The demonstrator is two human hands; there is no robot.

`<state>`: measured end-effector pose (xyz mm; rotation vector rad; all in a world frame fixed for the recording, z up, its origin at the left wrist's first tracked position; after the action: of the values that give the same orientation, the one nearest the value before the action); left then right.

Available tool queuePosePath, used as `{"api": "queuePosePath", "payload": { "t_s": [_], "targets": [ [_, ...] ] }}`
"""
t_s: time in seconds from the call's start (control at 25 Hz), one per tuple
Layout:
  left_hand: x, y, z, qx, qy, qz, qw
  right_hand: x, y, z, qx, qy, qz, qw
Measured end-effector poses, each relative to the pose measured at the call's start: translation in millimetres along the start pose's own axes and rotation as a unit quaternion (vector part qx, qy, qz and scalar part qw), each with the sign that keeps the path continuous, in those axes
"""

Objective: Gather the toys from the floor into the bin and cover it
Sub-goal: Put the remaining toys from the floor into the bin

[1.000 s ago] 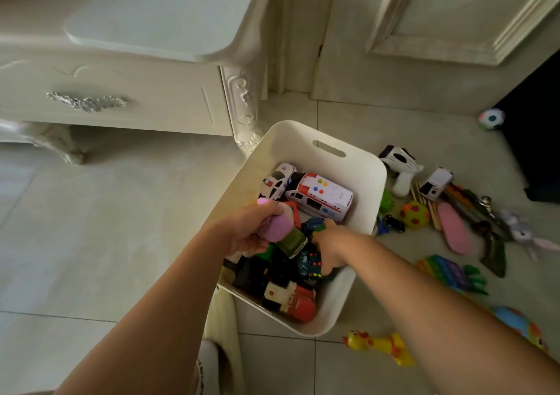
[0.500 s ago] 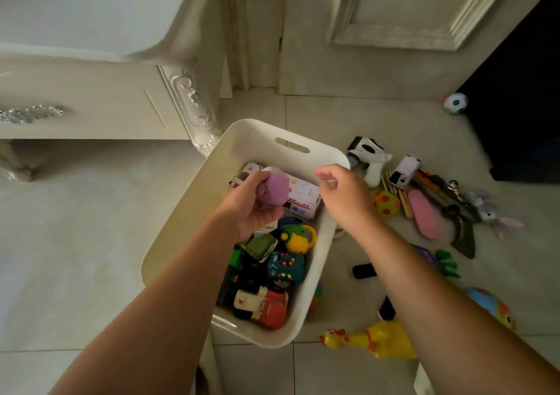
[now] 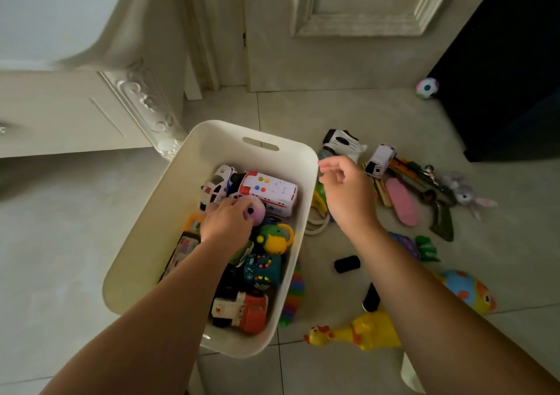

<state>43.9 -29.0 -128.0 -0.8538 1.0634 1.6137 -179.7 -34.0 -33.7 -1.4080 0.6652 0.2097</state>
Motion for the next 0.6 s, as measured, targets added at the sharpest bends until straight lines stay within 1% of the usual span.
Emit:
{"api": "queuePosePath", "payload": {
  "t_s": [0.04,0.08,0.16,0.2,0.28,0.32,0.36,0.4,0.44,0.48,0.52,0.6],
  "targets": [
    [0.9,0.7,-2.3,-0.009,-0.002,0.005,1.000,-9.1,11.5,-1.5,0.026,0.006,-0.001,1.000],
    [-3.6,2.9,-3.9,-0.026,0.008,0.034,0.999,-19.4,25.3,-2.8,0.063,0.016,-0.018,0.998],
    [-27.4,17.7,-2.1,-0.044,0.077,0.128,0.988,-43.4,58.8,-2.6,0.152,0.054,-0.081,0.984],
    [-44.1,33.8,3.0,-0.025,0.128,0.171,0.977,-57.6,78.3,-0.4,0.199,0.078,-0.106,0.971],
    [-80.0,78.2,23.1,0.065,0.231,0.231,0.943,-82.3,113.0,6.2,0.275,0.109,-0.135,0.946],
    [-93.2,104.2,36.7,0.116,0.263,0.259,0.922,-93.9,126.9,10.0,0.299,0.119,-0.155,0.934],
    [-100.5,130.3,49.6,0.168,0.271,0.283,0.905,-104.0,138.9,13.9,0.317,0.130,-0.179,0.922],
    [-100.8,158.0,61.6,0.217,0.258,0.296,0.894,-114.6,151.1,18.6,0.331,0.138,-0.201,0.911],
    [-94.0,183.4,71.9,0.257,0.227,0.301,0.890,-122.5,163.2,22.6,0.342,0.138,-0.209,0.906],
    [-78.6,204.2,78.6,0.280,0.178,0.297,0.895,-128.5,175.0,27.4,0.349,0.130,-0.199,0.906],
    [-55.3,219.9,82.9,0.283,0.116,0.282,0.909,-133.7,186.1,32.6,0.352,0.119,-0.183,0.910],
    [7.0,230.0,81.8,0.237,-0.027,0.247,0.939,-141.1,214.8,42.6,0.357,0.102,-0.129,0.919]
  ]
}}
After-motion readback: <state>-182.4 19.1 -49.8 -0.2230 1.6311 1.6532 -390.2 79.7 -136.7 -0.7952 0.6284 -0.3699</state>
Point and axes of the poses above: each hand's wrist, its own z-axis away from the middle knuckle, its own x-axis out of the palm, y = z × x, the point moved 7 cm from there along -z, towards the middle knuckle, and after that the axes turned 2 degrees about y, right-handed, at the moved point
